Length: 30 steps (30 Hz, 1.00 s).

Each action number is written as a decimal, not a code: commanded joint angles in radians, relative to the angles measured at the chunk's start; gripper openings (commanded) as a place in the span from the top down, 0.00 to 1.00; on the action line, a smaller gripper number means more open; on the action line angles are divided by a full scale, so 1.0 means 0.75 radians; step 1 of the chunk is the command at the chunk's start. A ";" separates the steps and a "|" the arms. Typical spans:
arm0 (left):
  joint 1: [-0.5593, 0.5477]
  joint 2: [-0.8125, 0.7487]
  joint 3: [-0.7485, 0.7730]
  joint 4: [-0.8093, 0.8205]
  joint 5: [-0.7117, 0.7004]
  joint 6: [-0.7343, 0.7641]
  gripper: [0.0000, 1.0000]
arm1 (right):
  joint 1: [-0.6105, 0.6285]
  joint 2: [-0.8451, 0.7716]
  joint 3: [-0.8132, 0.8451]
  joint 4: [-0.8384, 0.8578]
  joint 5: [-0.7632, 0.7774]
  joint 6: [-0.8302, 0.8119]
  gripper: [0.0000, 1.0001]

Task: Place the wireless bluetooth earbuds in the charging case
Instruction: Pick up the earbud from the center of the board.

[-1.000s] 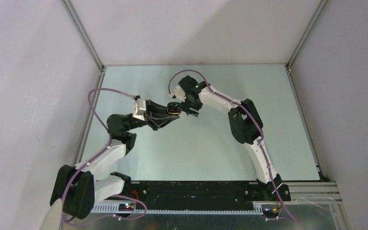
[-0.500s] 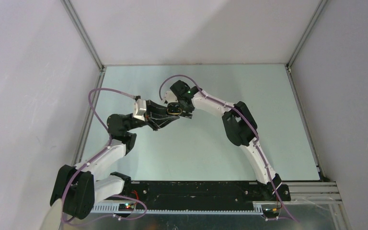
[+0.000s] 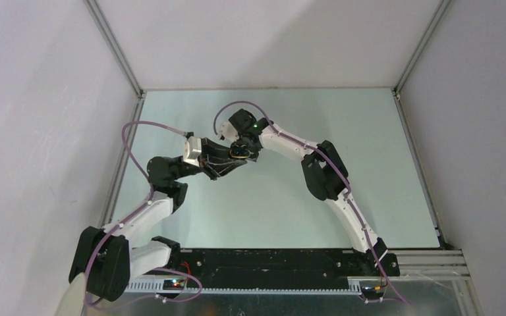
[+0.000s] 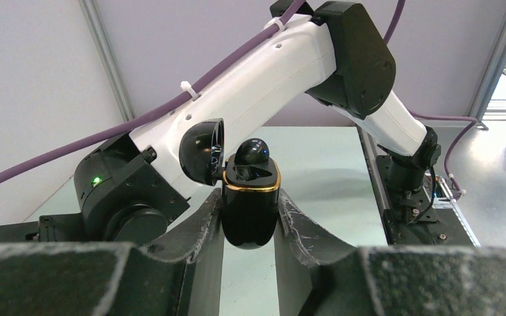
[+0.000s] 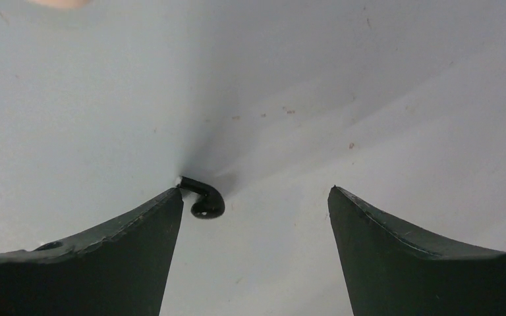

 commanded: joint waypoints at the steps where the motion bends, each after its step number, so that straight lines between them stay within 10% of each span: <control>1: 0.007 -0.024 0.005 0.025 0.006 0.031 1.00 | 0.010 0.072 0.108 -0.069 -0.077 0.075 0.14; 11: 0.006 -0.018 0.005 0.046 0.019 0.019 1.00 | -0.151 -0.171 -0.028 -0.157 -0.638 0.395 0.17; 30: 0.003 -0.026 0.002 0.051 0.024 0.015 1.00 | -0.294 -0.152 -0.303 0.221 -0.838 1.159 0.34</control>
